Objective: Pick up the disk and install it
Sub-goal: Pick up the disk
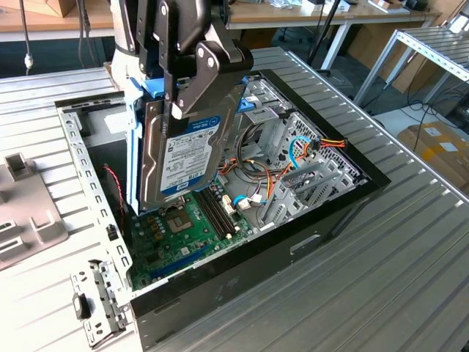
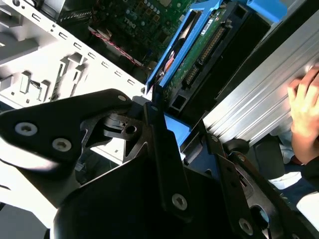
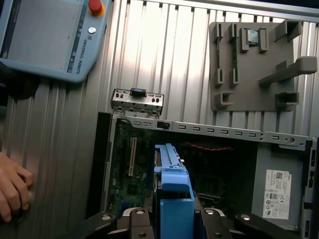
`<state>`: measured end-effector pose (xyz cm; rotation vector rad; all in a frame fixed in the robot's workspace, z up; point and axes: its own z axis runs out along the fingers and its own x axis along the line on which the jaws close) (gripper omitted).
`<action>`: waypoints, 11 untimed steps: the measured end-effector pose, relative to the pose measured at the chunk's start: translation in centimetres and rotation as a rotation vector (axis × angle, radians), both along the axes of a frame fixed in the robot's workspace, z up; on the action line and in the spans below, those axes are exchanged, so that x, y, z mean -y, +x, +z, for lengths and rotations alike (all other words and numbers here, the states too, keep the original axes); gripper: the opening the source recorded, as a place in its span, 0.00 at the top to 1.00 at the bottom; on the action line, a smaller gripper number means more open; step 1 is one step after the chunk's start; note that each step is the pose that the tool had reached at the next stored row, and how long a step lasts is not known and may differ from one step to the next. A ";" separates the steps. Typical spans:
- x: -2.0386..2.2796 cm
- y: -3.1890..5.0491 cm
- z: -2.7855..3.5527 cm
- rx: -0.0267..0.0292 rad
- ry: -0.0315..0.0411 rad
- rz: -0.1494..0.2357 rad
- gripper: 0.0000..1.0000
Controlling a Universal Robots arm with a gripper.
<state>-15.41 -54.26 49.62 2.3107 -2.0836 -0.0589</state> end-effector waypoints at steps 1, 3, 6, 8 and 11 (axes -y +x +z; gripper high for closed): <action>0.02 0.08 0.00 -0.0001 0.0000 0.000 0.63; 0.05 0.23 -0.02 0.0000 0.0000 0.000 0.63; 0.09 0.44 -0.04 0.0000 0.0001 0.000 0.63; 0.12 0.60 -0.05 0.0000 0.0001 0.000 0.63; 0.15 0.81 -0.07 0.0000 0.0001 0.000 0.63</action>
